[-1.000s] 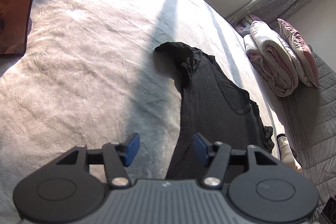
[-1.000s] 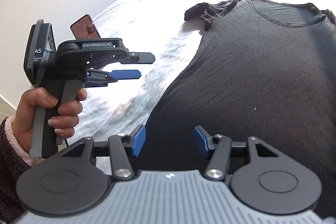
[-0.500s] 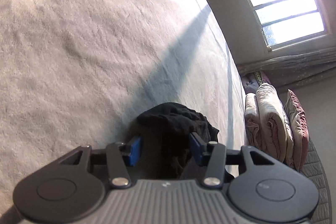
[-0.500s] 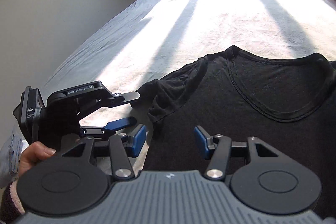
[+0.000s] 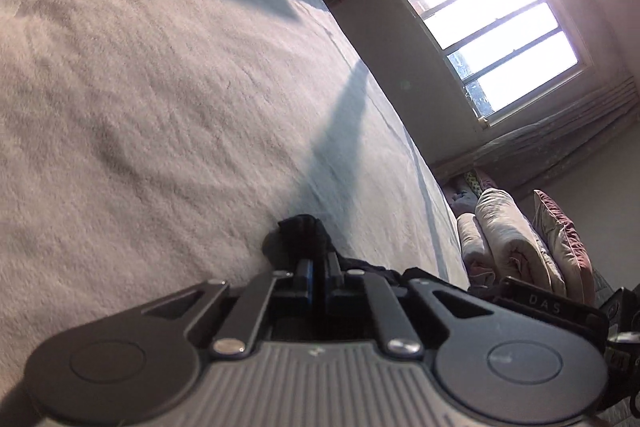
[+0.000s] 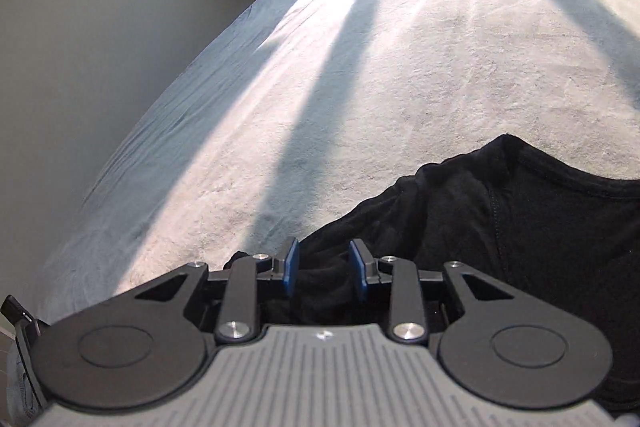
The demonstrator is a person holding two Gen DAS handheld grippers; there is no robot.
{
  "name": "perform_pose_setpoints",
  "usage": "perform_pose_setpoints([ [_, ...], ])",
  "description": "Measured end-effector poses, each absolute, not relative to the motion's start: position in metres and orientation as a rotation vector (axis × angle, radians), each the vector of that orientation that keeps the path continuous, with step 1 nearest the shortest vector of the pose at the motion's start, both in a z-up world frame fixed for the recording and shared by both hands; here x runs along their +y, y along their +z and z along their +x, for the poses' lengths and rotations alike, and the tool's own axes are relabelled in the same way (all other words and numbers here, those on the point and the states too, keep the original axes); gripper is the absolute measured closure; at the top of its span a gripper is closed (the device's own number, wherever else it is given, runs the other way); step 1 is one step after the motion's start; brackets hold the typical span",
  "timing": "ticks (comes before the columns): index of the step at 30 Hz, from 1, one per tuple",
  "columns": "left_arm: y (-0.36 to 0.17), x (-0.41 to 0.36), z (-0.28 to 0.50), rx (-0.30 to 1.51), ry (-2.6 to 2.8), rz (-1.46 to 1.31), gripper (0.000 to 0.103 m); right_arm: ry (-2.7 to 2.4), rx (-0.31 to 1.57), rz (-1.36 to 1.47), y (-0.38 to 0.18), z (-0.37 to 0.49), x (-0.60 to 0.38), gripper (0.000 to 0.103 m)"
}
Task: Fold clothes
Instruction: 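Grasp the black shirt side edge with both grippers and lift it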
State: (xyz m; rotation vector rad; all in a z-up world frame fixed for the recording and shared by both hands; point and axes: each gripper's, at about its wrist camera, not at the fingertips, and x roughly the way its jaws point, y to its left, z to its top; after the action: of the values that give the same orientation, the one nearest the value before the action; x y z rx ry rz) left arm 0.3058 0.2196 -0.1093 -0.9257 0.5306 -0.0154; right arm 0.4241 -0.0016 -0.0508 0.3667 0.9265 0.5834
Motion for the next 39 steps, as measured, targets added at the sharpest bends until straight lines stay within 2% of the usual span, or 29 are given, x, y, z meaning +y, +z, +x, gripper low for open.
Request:
perform_pose_setpoints([
  [5, -0.104, 0.220, 0.306, 0.548, -0.023, -0.862, 0.099, 0.554, 1.080, 0.284, -0.051, 0.451, 0.033, 0.062],
  [7, -0.104, 0.223, 0.305, 0.546, -0.029, -0.870, 0.099, 0.539, 1.110, 0.245, -0.051, 0.451, 0.047, 0.057],
  [10, -0.102, 0.223, 0.305, 0.544, -0.037, -0.867, 0.099, 0.483, 1.118, 0.128, -0.052, 0.449, 0.072, 0.056],
  [12, -0.103, 0.224, 0.301, 0.541, -0.050, -0.869, 0.099, 0.437, 1.097, 0.039, -0.055, 0.444, 0.084, 0.062],
  [14, -0.102, 0.226, 0.301, 0.540, -0.056, -0.877, 0.099, 0.401, 1.051, -0.058, -0.055, 0.436, 0.093, 0.086],
  [16, -0.101, 0.227, 0.301, 0.537, -0.060, -0.887, 0.099, 0.397, 1.024, -0.064, -0.055, 0.433, 0.091, 0.102],
  [27, -0.098, 0.250, 0.292, 0.441, -0.015, -0.966, 0.098, 0.452, 0.757, 0.274, -0.058, 0.436, 0.045, 0.102],
  [31, -0.102, 0.255, 0.292, 0.449, 0.026, -0.980, 0.097, 0.448, 0.771, 0.234, -0.072, 0.441, 0.051, 0.098],
  [32, -0.103, 0.257, 0.293, 0.457, 0.026, -0.993, 0.096, 0.456, 0.770, 0.228, -0.073, 0.439, 0.052, 0.091],
  [34, -0.105, 0.259, 0.293, 0.467, 0.018, -1.018, 0.095, 0.482, 0.767, 0.222, -0.069, 0.435, 0.051, 0.086],
  [36, -0.103, 0.260, 0.296, 0.498, 0.023, -1.018, 0.095, 0.527, 0.763, 0.205, -0.062, 0.426, 0.051, 0.072],
  [37, -0.102, 0.261, 0.297, 0.521, 0.026, -1.017, 0.095, 0.554, 0.742, 0.188, -0.056, 0.418, 0.050, 0.061],
  [39, -0.100, 0.263, 0.301, 0.565, 0.031, -1.024, 0.095, 0.609, 0.699, 0.148, -0.046, 0.401, 0.050, 0.061],
])
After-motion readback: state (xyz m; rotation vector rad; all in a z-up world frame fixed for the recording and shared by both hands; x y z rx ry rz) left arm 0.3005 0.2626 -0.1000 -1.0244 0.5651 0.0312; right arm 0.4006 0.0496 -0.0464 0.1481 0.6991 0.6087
